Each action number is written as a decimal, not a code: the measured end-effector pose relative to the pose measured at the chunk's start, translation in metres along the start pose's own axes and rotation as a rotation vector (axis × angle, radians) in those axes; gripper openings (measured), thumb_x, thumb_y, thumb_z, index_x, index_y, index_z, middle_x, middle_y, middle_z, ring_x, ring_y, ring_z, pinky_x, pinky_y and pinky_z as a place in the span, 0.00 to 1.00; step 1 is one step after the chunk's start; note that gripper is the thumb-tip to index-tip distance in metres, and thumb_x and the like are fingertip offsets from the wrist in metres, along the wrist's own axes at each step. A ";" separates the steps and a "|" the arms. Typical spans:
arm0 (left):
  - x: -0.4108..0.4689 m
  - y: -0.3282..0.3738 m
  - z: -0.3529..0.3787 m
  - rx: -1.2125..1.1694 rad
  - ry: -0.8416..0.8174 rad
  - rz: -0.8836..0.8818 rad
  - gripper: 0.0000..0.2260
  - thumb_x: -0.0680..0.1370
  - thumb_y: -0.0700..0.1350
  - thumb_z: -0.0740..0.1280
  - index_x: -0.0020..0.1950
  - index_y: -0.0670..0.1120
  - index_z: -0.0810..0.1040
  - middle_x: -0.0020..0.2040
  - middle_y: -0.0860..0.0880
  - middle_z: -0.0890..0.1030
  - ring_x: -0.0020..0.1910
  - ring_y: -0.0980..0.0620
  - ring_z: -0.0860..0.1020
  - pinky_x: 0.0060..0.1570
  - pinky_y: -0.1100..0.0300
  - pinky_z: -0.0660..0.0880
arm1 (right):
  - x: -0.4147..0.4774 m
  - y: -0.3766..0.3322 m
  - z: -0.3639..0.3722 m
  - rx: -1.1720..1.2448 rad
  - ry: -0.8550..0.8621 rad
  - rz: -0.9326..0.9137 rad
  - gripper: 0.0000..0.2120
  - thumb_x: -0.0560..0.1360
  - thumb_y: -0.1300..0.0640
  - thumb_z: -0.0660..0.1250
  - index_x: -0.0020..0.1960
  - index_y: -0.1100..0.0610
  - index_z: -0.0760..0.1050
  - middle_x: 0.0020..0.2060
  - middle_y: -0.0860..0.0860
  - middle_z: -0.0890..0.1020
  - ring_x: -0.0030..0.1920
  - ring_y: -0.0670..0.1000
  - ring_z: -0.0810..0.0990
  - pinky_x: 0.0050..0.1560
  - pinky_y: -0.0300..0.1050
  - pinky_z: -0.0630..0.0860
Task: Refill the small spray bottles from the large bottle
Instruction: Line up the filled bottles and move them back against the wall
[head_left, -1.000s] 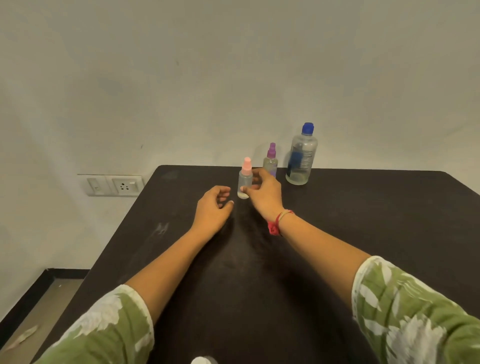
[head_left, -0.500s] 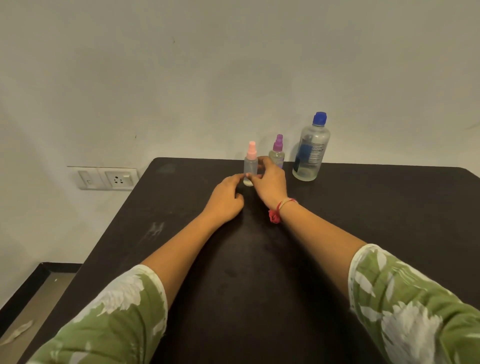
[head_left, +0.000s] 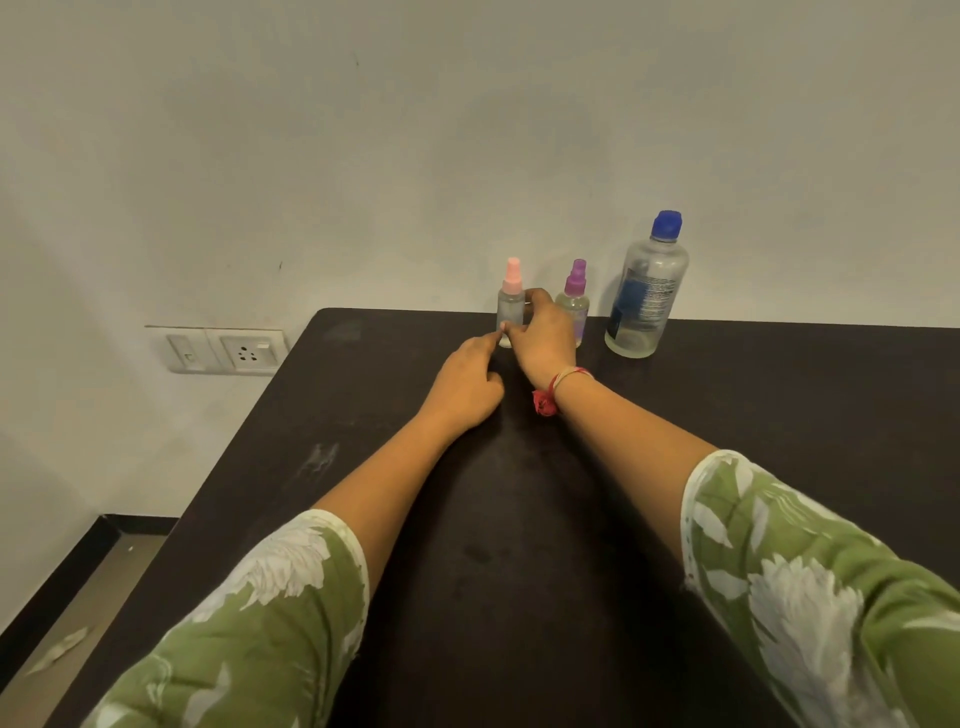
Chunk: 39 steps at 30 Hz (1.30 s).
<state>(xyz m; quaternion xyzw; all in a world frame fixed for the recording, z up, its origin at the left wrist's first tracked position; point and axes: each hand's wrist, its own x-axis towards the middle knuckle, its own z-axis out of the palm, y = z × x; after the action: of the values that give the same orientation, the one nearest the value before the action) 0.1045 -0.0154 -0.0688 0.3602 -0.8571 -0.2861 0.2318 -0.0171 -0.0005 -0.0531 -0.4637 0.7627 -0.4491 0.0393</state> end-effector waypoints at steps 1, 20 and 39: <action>-0.001 0.000 0.000 -0.007 0.006 -0.001 0.28 0.75 0.33 0.59 0.76 0.43 0.62 0.72 0.40 0.68 0.71 0.44 0.67 0.67 0.59 0.63 | 0.000 0.000 0.000 -0.008 0.000 0.005 0.17 0.75 0.60 0.68 0.62 0.61 0.71 0.56 0.58 0.80 0.55 0.56 0.78 0.53 0.45 0.73; -0.122 0.010 -0.023 -0.388 0.038 -0.053 0.12 0.81 0.41 0.62 0.64 0.45 0.74 0.59 0.48 0.78 0.57 0.56 0.76 0.56 0.69 0.71 | -0.194 -0.026 -0.109 0.379 -0.450 0.060 0.06 0.72 0.62 0.71 0.47 0.54 0.80 0.40 0.51 0.83 0.41 0.49 0.80 0.51 0.48 0.79; -0.327 0.046 -0.076 -0.485 0.086 -0.032 0.12 0.79 0.40 0.55 0.55 0.45 0.78 0.50 0.54 0.82 0.52 0.60 0.79 0.55 0.65 0.76 | -0.319 -0.057 -0.157 0.388 -0.742 -0.006 0.29 0.67 0.69 0.74 0.59 0.45 0.70 0.56 0.50 0.76 0.54 0.46 0.77 0.55 0.37 0.76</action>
<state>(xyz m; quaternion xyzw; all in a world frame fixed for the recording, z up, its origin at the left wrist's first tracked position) 0.3352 0.2318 -0.0459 0.3192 -0.7470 -0.4716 0.3431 0.1273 0.3289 -0.0330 -0.5803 0.5965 -0.3873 0.3967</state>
